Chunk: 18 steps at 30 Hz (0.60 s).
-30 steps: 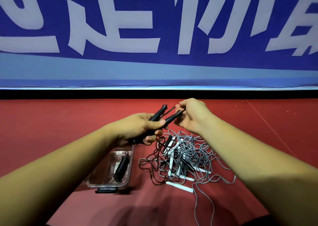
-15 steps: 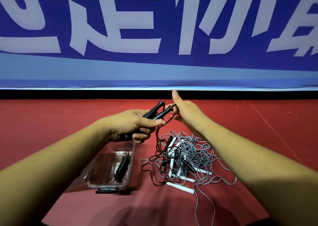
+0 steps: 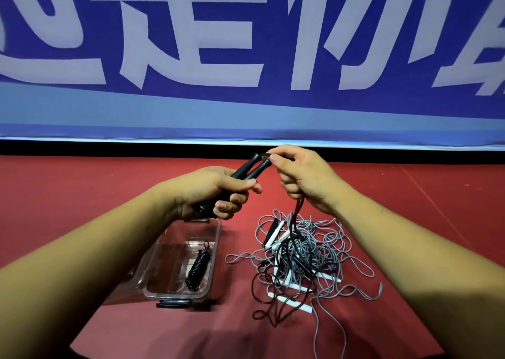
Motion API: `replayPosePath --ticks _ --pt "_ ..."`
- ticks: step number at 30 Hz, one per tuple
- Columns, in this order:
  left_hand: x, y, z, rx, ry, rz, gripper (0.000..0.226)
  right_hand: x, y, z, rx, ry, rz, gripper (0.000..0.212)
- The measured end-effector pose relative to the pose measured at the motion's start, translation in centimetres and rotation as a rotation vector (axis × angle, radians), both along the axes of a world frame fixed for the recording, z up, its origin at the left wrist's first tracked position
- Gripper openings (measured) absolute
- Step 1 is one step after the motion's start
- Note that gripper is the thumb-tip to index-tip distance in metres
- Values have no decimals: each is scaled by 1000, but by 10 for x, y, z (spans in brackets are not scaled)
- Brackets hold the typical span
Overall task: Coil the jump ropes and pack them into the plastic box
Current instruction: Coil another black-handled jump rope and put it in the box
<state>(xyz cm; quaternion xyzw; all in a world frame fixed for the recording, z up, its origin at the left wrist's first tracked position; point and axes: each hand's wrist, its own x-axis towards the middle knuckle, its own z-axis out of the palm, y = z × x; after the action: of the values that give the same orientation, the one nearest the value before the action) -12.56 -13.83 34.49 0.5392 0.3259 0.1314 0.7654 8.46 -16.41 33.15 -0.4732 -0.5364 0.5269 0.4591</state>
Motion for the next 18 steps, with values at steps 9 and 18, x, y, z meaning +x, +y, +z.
replayPosePath --ticks 9,18 --pt "-7 1 -3 46 62 -93 35 14 -4 -2 45 -71 -56 12" --pt "12 -4 8 190 -11 208 30 0 -5 9 -70 29 8 41"
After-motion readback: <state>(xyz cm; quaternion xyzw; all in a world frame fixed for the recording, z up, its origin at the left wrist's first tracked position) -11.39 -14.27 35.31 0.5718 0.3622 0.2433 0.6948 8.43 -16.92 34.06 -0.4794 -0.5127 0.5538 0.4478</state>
